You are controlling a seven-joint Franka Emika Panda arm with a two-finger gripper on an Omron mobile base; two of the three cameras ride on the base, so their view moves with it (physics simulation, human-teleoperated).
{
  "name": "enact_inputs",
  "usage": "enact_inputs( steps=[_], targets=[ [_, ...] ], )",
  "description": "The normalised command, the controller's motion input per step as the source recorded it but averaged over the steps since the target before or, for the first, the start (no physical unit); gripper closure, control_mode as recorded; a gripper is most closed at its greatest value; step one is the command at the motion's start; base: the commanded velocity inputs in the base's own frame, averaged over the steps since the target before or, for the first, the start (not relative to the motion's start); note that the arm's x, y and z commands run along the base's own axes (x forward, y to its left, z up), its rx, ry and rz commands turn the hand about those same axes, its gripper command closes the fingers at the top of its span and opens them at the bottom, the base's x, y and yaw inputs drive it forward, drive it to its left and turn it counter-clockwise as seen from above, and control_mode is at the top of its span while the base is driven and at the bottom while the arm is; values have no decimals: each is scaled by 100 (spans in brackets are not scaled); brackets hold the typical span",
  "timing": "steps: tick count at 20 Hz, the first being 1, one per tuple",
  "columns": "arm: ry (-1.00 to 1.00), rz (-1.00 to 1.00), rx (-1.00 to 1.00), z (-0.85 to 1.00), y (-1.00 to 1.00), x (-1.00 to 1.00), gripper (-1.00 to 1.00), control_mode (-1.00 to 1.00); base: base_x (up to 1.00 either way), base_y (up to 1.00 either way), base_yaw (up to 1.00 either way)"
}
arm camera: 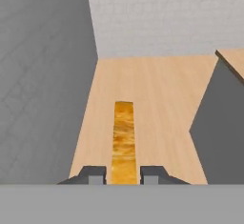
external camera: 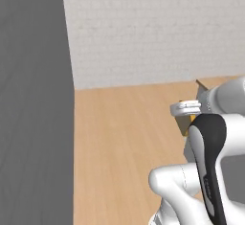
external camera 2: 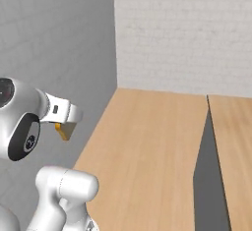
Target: Start the toaster. Once the lever pops up, take the bread to the plate on the dining counter.
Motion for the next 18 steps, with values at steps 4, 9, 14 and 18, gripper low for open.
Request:
enact_inputs(
  steps=[4, 9, 14, 18],
  targets=[
    [0, 0, 0, 0, 0, 0, 100, 100, 100, -9, -1],
    [0, 0, 0, 0, 0, 0, 100, 100, 100, -12, -3],
    [0, 0, 0, 0, 0, 0, 100, 100, 100, -29, -6],
    [0, 0, 0, 0, 0, 0, 100, 100, 100, -19, -12]
  ],
)
